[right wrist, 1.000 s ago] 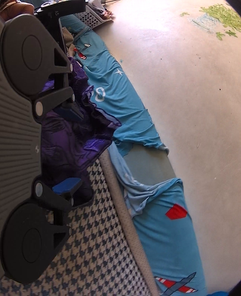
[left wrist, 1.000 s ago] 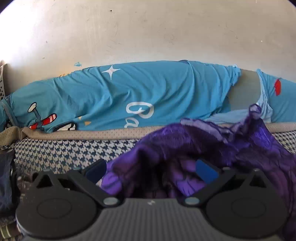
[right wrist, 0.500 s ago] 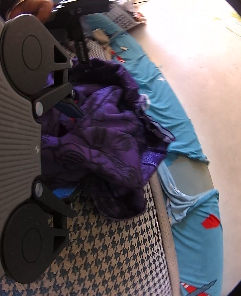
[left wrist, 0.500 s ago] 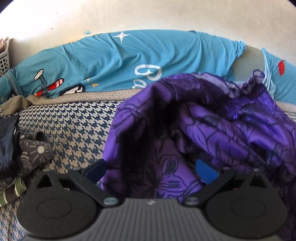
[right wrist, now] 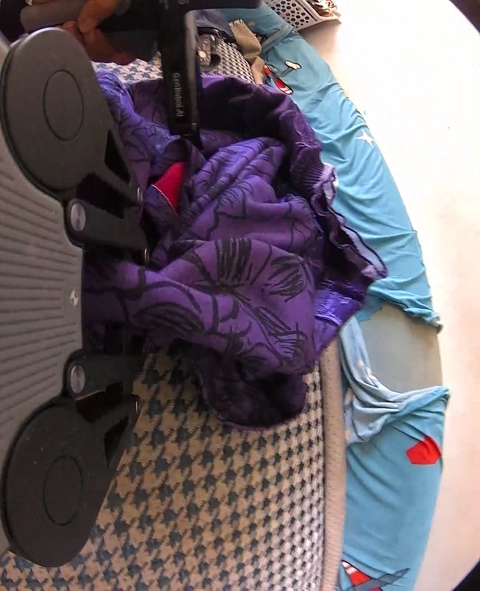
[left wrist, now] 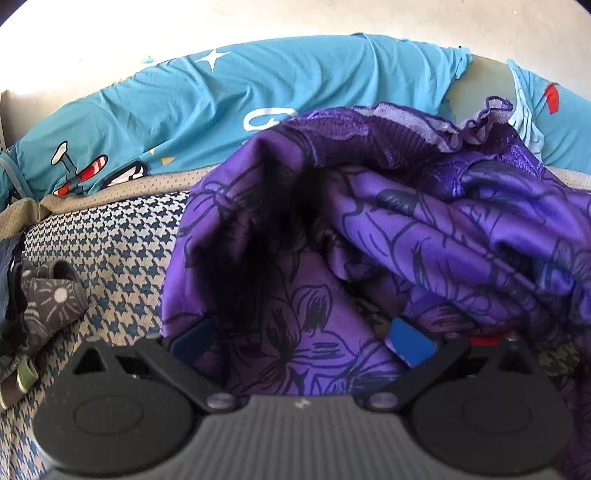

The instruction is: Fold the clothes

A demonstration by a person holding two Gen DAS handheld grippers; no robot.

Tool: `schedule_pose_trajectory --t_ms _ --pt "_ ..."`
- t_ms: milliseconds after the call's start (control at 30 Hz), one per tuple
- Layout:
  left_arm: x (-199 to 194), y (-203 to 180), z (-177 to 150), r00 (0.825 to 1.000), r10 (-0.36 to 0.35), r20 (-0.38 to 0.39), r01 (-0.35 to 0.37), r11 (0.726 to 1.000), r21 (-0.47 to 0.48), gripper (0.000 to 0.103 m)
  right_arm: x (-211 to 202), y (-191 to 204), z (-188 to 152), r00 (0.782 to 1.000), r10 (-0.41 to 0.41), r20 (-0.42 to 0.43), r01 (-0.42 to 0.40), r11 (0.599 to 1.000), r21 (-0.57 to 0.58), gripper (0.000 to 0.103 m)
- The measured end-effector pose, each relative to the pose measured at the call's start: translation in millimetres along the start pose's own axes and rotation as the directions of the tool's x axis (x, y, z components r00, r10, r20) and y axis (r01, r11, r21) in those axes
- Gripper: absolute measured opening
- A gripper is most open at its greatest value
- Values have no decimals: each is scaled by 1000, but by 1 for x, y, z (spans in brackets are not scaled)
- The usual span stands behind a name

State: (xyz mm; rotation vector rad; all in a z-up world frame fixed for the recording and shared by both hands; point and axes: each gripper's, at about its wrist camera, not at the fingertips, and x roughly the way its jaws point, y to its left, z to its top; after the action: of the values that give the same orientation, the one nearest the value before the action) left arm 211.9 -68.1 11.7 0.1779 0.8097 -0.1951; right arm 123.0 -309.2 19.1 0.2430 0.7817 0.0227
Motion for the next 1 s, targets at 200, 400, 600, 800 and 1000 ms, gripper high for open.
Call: schedule_pose_trajectory --t_ms 200,400,600,800,1000 --pt "8 2 -3 1000 24 -18 -24 1000 -4 103 -11 -1 11 996 -38 75 35 999 37 10" --pt "10 6 -2 999 20 -34 -20 1000 -21 103 -20 -4 29 980 -79 181 77 997 17 9" --pt "12 9 1 999 10 -49 -12 999 -39 103 -20 -17 49 956 -125 264 114 992 57 9" --pt "16 14 3 998 -2 -68 -2 998 -57 103 -9 -30 70 931 -172 322 143 983 113 9" --pt "20 16 6 997 -3 -78 -2 997 -72 103 8 -38 88 914 -204 351 161 976 148 9"
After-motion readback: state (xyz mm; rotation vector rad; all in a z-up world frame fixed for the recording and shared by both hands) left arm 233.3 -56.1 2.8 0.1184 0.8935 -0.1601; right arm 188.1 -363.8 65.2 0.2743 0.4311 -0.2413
